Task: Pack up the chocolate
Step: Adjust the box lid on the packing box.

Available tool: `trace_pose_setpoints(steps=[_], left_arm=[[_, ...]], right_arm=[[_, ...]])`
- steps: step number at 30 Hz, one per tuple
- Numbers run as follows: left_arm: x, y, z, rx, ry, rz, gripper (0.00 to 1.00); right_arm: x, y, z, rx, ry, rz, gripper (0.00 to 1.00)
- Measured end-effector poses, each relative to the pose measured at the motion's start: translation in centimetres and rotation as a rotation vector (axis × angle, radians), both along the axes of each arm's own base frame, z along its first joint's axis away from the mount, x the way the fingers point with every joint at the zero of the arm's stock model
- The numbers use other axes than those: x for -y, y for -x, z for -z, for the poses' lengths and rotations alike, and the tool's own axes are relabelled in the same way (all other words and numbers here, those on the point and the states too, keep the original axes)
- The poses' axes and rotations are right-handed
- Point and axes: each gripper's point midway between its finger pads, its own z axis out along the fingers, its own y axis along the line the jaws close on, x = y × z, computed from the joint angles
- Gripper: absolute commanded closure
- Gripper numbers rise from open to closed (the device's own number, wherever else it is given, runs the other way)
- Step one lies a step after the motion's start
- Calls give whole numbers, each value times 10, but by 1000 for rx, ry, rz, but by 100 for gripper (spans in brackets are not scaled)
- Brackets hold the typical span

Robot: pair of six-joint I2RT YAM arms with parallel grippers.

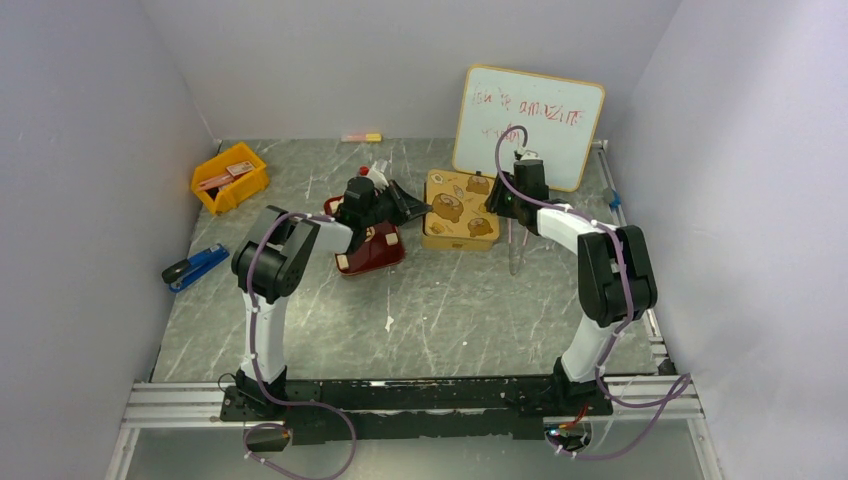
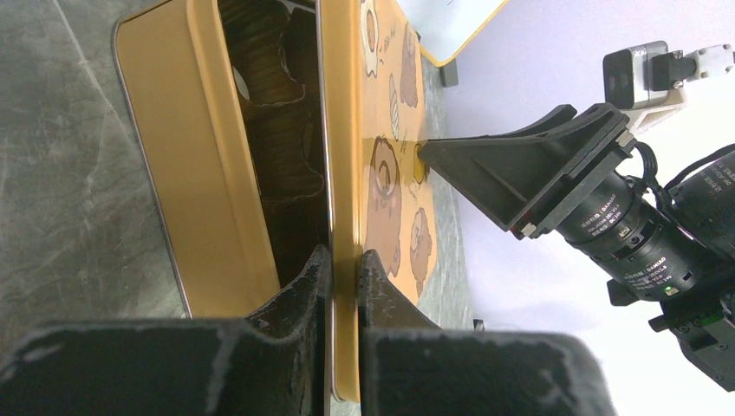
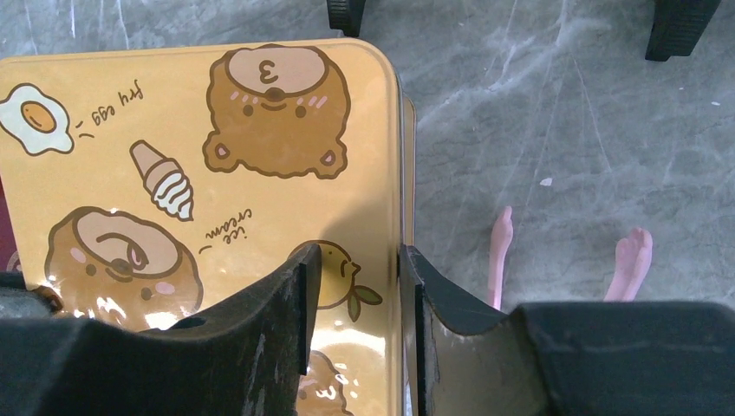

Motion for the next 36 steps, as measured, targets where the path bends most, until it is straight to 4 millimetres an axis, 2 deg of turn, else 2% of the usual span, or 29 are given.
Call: trace_pose_setpoints(steps=[17,30,36], left_arm=[[-1,-3,2,1,-25,-6,94],[-5,-7,1,3,-27,-14,82],[-8,-9,3,-3,-31,-22,79]], right_arm=[[-3,-6,5,-2,-5,-6,58],[-6,-11,-1,14,-12,-12,58],[-9,-14,-4,22,-15,-19,57]])
